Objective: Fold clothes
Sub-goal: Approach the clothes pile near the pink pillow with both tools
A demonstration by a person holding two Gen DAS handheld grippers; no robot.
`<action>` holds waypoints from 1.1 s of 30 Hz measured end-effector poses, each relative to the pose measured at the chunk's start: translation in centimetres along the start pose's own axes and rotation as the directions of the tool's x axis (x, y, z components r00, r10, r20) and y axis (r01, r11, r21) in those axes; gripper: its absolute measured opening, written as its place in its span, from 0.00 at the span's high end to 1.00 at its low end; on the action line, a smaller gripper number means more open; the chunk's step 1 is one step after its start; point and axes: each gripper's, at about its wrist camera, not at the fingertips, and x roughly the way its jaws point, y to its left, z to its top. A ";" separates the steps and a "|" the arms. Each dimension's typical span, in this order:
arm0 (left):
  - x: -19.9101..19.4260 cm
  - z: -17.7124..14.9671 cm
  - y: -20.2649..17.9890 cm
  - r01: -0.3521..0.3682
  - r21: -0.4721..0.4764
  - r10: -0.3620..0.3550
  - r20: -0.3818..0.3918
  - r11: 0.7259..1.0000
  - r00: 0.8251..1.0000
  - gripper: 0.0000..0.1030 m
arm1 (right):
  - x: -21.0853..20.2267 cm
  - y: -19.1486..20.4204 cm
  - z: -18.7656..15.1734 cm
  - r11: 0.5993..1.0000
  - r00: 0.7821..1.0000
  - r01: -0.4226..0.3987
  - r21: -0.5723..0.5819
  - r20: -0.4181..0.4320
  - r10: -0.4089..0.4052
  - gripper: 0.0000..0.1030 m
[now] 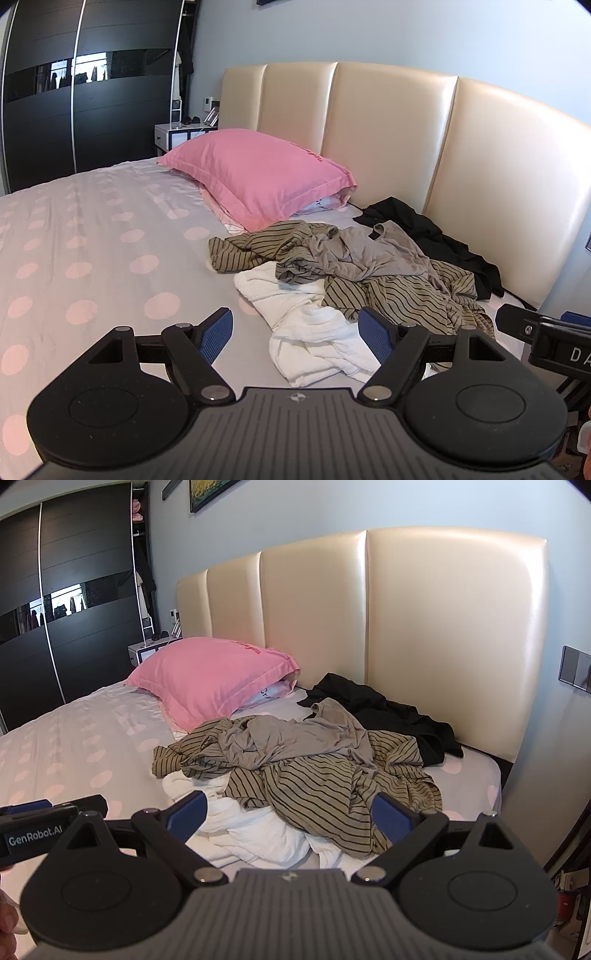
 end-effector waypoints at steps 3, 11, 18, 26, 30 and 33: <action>-0.3 -0.1 0.2 0.012 -0.017 -0.012 -0.012 1.000 1.000 0.28 | -0.1 -0.1 -0.1 1.000 1.000 0.007 -0.001 0.010 -0.007 0.06; -0.3 -0.1 0.4 0.027 -0.059 -0.030 -0.043 0.998 0.999 0.28 | -0.5 0.4 0.0 1.000 1.000 -0.014 -0.006 0.015 0.014 0.06; -0.6 0.1 0.4 0.055 -0.079 -0.059 -0.046 0.995 0.997 0.28 | -0.2 0.1 -0.1 0.999 0.999 -0.042 0.000 -0.009 0.042 0.06; -0.5 0.0 0.5 0.072 -0.095 -0.079 -0.077 0.993 0.994 0.28 | -0.3 0.4 -0.3 0.998 0.998 -0.061 -0.006 -0.010 0.061 0.06; -0.5 0.1 0.4 0.063 -0.088 -0.070 -0.082 0.994 0.994 0.28 | -0.2 0.7 -0.4 0.998 0.998 -0.065 -0.027 -0.012 0.064 0.06; -0.5 0.0 0.5 0.058 -0.093 -0.066 -0.082 0.994 0.994 0.28 | -0.3 0.7 -0.3 0.997 0.998 -0.063 -0.032 -0.011 0.063 0.06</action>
